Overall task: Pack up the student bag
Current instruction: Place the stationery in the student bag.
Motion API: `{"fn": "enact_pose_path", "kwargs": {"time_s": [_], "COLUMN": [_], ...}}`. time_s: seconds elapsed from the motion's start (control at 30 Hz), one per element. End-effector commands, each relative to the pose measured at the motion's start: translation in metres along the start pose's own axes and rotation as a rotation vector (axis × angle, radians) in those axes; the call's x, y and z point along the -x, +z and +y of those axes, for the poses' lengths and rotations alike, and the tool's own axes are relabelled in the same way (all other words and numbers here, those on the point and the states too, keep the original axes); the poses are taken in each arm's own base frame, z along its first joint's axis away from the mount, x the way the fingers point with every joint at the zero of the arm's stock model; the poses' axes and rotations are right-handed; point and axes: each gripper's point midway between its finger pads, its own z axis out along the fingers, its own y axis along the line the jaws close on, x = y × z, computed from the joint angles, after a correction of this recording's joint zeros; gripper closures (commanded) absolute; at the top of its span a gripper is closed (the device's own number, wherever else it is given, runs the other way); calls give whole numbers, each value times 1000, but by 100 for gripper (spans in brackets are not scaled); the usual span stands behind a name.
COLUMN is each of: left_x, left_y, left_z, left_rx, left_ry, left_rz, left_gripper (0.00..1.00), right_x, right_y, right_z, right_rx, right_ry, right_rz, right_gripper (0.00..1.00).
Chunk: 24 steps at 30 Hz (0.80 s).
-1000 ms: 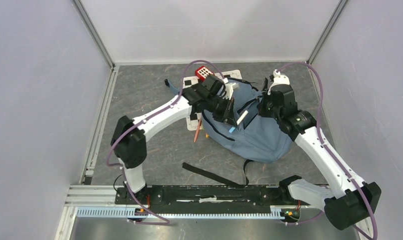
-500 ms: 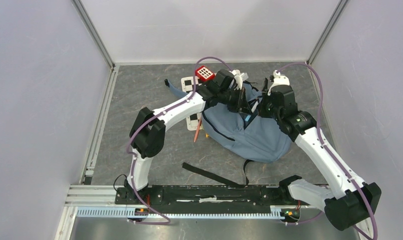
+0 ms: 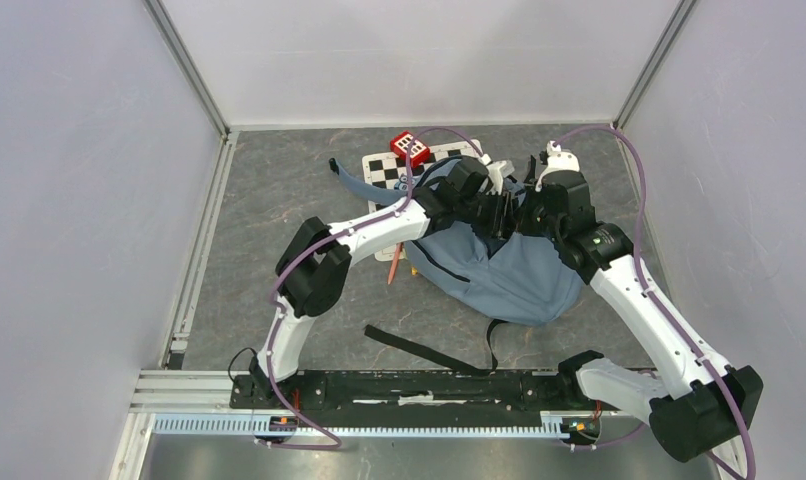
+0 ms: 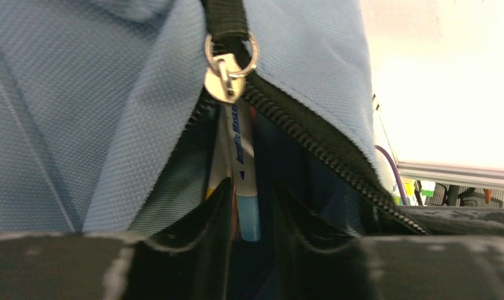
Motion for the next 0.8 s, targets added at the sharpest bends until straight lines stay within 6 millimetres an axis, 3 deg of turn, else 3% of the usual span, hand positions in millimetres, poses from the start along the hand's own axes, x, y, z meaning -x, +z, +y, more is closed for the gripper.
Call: {"fn": "enact_pose_path", "kwargs": {"time_s": [0.0, 0.13, 0.3, 0.47, 0.6, 0.77], "left_x": [18, 20, 32, 48, 49, 27], "left_y": [-14, -16, -34, -83, -130, -177], "left_z": [-4, -3, -9, -27, -37, -42], "left_rx": [24, 31, 54, 81, 121, 129], "left_ry": [74, 96, 159, 258, 343, 396], "left_rz": [-75, -91, -161, -320, -419, -449], "left_gripper": [57, 40, 34, 30, 24, 14], "right_x": [25, 26, 29, 34, 36, 34], "right_y": [-10, -9, -12, -15, -15, -11], "right_z": [13, 12, 10, 9, 9, 11], "right_rx": [54, 45, 33, 25, 24, 32], "right_ry": [27, 22, 25, 32, 31, 25], "right_rz": [-94, -94, -105, -116, -120, -104], "right_gripper": [100, 100, 100, 100, 100, 100]}}
